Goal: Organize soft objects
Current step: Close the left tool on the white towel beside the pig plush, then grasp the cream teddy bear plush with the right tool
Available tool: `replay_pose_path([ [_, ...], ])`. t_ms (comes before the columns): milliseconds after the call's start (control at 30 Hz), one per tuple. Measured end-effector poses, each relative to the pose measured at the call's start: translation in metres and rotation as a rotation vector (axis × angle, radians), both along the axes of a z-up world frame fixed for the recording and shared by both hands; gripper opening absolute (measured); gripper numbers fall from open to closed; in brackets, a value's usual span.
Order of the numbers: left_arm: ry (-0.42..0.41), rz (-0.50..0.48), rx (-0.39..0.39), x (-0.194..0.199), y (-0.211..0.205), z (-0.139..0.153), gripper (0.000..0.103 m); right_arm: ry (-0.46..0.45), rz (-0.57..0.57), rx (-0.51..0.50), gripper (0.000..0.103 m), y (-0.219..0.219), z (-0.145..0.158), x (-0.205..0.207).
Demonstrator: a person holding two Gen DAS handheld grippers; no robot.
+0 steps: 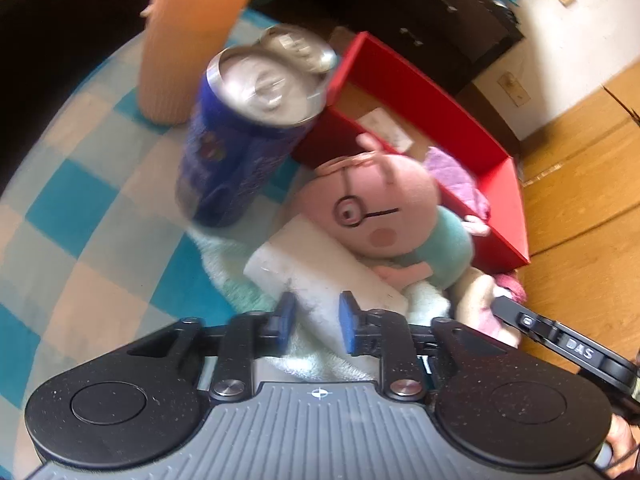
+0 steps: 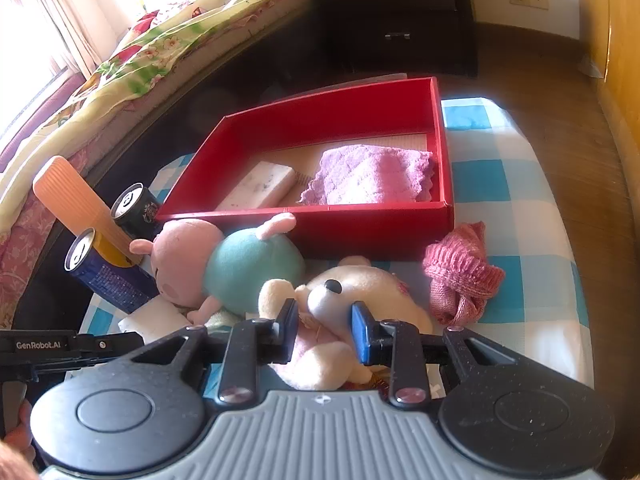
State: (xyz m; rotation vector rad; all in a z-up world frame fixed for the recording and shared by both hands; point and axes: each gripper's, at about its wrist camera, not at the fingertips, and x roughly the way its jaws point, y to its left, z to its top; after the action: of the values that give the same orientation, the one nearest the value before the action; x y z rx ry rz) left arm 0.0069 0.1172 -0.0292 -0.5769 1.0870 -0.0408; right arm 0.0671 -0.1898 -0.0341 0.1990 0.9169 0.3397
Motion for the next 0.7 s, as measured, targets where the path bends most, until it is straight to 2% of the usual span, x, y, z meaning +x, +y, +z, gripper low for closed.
replay_pose_path([
  [33,0.021,0.019,-0.01,0.0,0.003,-0.005,0.044,-0.002,0.002,-0.002,0.008,0.001,0.0,0.0],
  [67,0.037,0.038,-0.02,-0.001,0.006,-0.009,0.051,-0.004,0.007,-0.01,0.007,0.002,0.0,0.0],
  [100,0.044,0.052,-0.031,0.0,0.008,-0.01,0.065,-0.004,0.009,-0.015,0.007,0.003,-0.001,0.001],
  [133,0.036,0.066,-0.036,0.0,0.009,-0.01,0.069,-0.001,0.011,-0.015,0.008,0.004,-0.001,0.001],
  [267,-0.009,0.066,-0.036,0.009,0.0,-0.007,0.072,0.004,-0.003,-0.018,0.009,0.002,-0.003,0.002],
  [300,-0.01,0.068,-0.042,0.012,-0.002,-0.008,0.074,0.006,-0.01,-0.015,0.013,0.0,-0.004,0.002],
  [400,-0.003,0.06,-0.012,0.016,-0.01,-0.009,0.068,0.028,-0.018,0.005,0.024,-0.004,-0.005,0.003],
  [500,0.013,0.051,0.005,0.017,-0.016,-0.014,0.055,0.039,-0.02,0.007,0.051,-0.005,-0.008,0.004],
  [600,0.008,0.044,0.038,0.015,-0.017,-0.014,0.042,0.043,-0.017,0.001,0.053,-0.001,-0.013,0.006],
  [700,0.004,0.033,0.062,0.011,-0.017,-0.014,0.032,0.022,-0.012,-0.049,0.039,0.005,-0.011,0.006],
])
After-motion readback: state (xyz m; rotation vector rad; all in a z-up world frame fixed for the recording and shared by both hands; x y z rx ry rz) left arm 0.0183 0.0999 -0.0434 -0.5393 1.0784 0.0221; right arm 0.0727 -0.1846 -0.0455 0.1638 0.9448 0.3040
